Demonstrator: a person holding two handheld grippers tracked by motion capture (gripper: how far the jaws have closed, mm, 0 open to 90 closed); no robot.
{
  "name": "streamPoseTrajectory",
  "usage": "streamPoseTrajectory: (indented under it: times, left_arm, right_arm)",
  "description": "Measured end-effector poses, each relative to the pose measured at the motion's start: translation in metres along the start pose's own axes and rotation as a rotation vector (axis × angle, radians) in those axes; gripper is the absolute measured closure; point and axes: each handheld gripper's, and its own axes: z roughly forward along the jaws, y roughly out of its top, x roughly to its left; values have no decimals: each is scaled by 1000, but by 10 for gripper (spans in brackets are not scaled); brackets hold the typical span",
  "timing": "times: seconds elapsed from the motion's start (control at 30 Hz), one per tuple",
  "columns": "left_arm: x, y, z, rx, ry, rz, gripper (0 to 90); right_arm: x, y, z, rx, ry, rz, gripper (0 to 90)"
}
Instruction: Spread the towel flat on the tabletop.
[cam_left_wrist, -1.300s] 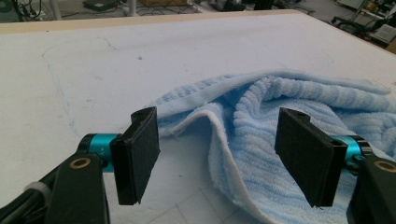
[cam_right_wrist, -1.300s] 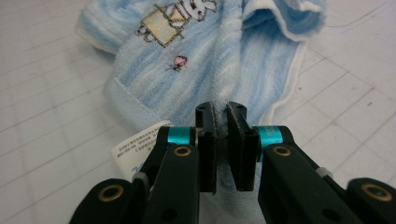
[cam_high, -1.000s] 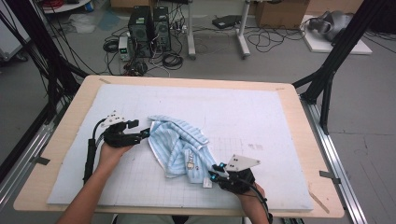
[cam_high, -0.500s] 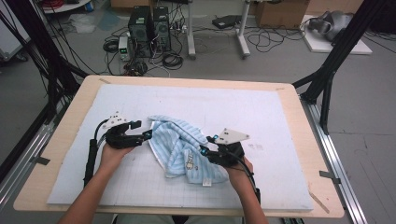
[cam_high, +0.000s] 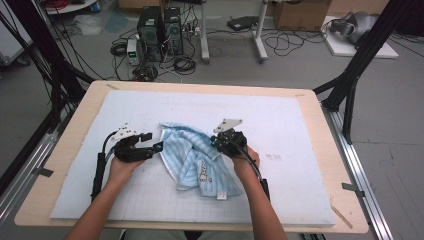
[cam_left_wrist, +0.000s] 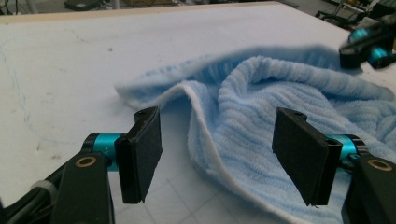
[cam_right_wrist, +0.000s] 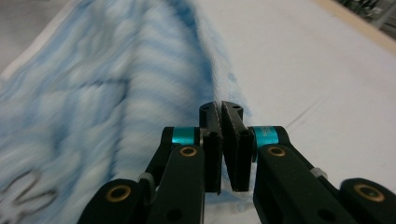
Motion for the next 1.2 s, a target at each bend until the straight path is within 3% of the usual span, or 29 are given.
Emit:
streamPoseTrajectory:
  times: [0.1,0.37,0.53,0.63,0.73,0.8,0.9,1.0,1.13,1.2]
  left_arm:
    - [-2,1,-2,-13,0,4,329]
    - [-6,0,0,11,-6,20,329]
    - [-9,-1,2,29,-4,28,329]
    - [-14,-1,3,49,-8,41,332]
    - [-18,-1,4,68,-18,48,332]
    - [-20,-1,6,75,-24,45,332]
    - [-24,-1,8,85,-29,48,332]
    - [-26,-1,10,95,-39,49,332]
    - [-31,0,14,105,-61,37,332]
    - [-36,0,17,114,-75,42,332]
  right_arm:
    - [-18,8,2,-20,-41,39,866]
    - [-62,22,10,-36,-189,98,869]
    - [-82,22,18,-22,-241,151,869]
    - [-90,25,25,13,-270,149,869]
    - [-102,28,26,8,-348,199,872]
    - [-111,29,24,-5,-454,249,875]
    - [-121,26,22,-16,-534,327,872]
    - [-124,21,24,-23,-517,363,814]
    - [-115,18,21,-42,-424,320,655]
    - [-105,15,15,-67,-410,293,629]
